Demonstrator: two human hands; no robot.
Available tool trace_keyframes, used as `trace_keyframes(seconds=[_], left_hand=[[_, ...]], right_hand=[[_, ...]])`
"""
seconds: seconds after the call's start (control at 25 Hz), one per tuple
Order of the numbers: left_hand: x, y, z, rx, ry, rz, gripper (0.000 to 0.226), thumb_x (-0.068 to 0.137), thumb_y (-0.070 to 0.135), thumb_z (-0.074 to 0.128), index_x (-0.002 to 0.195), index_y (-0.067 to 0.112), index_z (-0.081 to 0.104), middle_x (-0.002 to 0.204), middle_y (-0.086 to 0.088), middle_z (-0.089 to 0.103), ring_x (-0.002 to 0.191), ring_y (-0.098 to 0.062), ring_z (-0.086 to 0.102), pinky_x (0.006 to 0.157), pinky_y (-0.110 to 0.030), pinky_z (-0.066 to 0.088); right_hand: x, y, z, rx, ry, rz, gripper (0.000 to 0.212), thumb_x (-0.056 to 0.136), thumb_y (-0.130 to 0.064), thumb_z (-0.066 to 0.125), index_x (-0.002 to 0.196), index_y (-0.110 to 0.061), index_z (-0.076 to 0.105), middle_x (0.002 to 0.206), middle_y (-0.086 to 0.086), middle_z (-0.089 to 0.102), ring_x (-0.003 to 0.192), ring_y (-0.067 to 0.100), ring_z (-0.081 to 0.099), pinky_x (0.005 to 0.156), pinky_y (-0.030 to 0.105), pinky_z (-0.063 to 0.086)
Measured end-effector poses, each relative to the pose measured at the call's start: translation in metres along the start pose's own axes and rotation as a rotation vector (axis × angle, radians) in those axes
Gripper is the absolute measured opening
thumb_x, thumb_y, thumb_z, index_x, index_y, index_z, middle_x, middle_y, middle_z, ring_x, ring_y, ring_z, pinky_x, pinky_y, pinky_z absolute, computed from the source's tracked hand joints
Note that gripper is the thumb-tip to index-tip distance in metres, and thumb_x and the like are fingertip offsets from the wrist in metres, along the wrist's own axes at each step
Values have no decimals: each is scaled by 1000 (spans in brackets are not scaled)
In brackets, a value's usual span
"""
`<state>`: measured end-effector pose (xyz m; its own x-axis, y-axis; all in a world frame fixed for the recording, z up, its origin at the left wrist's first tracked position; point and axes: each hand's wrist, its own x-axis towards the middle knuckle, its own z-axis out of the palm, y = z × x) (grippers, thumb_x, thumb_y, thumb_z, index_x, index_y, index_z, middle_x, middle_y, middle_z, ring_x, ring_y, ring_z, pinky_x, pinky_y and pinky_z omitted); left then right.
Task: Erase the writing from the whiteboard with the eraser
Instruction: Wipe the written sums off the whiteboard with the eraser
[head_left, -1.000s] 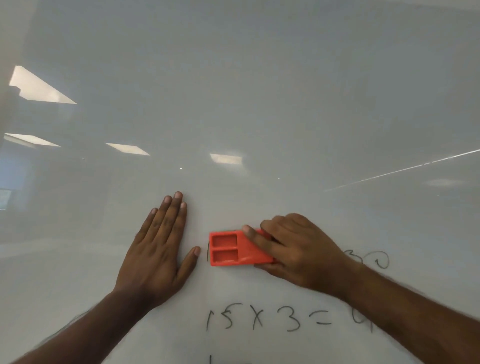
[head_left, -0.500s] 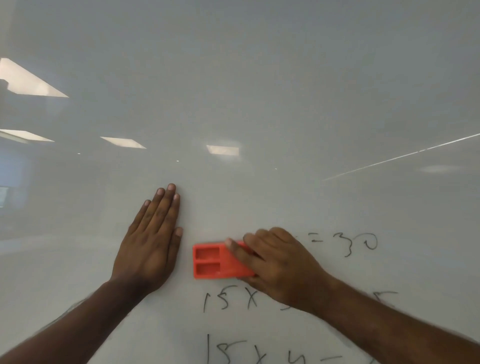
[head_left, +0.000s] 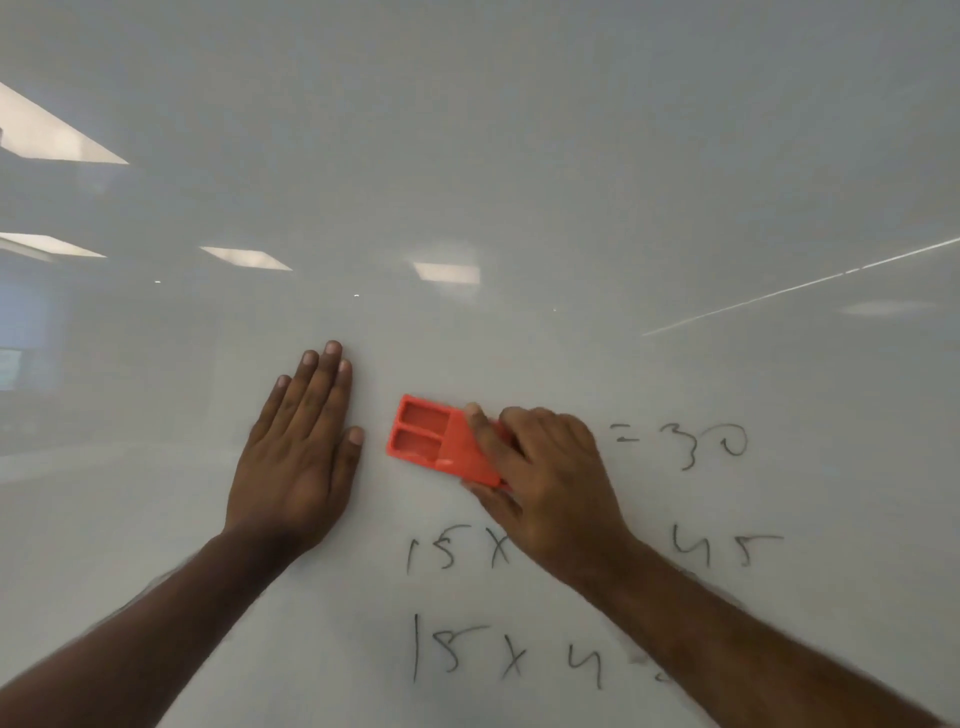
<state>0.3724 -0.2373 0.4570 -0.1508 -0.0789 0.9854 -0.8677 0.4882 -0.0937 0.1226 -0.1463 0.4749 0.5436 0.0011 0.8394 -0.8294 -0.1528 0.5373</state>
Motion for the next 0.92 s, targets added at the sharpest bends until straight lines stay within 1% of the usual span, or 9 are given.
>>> trace_keyframes(seconds=[0.16,0.24,0.32,0.4,0.52,0.64,0.76,0.84,0.92], left_hand=[[-8,-2,-1,17,-11,1,64,104,31,31,159,-2,26,169,-13,21,158,-27,20,130,-37,10],[-14,-1,-2,24,-11,-11,64,104,32,31,159,-2,26,169,-13,21,158,-26,17,130,-37,9],[-22,0,1,25,-15,-9,65,104,32,32,159,-1,24,170,-13,19,160,-25,12,131,-37,8],[-29,-1,4,33,-19,3,66,104,34,33,160,0,22,171,-12,17,161,-23,8,131,-38,7],[-33,-4,7,36,-11,24,67,104,34,33,160,-1,22,171,-12,17,161,-23,9,131,-40,9],[-33,-7,7,49,-18,34,67,105,34,33,160,-2,22,171,-13,17,161,-26,12,131,-43,12],[-33,-4,5,54,-45,22,68,105,35,32,161,-1,20,171,-13,15,161,-27,11,131,-43,12],[-33,-2,2,71,-59,16,68,105,37,31,161,-1,19,171,-13,14,161,-27,11,131,-43,12],[-31,0,-1,78,-73,10,68,105,37,30,161,-1,19,171,-12,15,160,-26,11,131,-40,9]], right_hand=[[-53,-16,-5,2,-122,-431,44,96,-32,61,135,-11,57,107,6,63,92,25,60,81,36,46],[-55,8,-15,-35,-128,-502,47,90,-34,67,131,-11,61,107,7,67,93,26,62,83,36,45],[-43,39,-25,-60,-89,-367,55,86,-37,71,131,-7,61,107,12,67,90,31,61,81,39,41],[-25,56,-30,-75,5,-130,55,91,-38,67,134,-4,58,102,13,63,85,32,59,77,40,39],[-11,32,-17,-28,57,79,56,90,-35,68,134,-3,57,100,13,61,85,32,56,76,40,42],[-36,-10,-5,44,-46,-158,52,92,-33,66,135,-4,57,105,12,62,89,30,57,79,41,47],[-64,1,-22,5,-106,-405,45,96,-32,60,133,-7,59,105,9,64,89,26,60,79,38,49],[-61,33,-35,-55,-93,-375,50,92,-33,65,133,-6,59,105,12,65,89,29,61,79,39,48],[-45,69,-45,-107,-48,-191,56,90,-36,67,135,-4,56,104,15,63,88,34,60,78,41,42]])
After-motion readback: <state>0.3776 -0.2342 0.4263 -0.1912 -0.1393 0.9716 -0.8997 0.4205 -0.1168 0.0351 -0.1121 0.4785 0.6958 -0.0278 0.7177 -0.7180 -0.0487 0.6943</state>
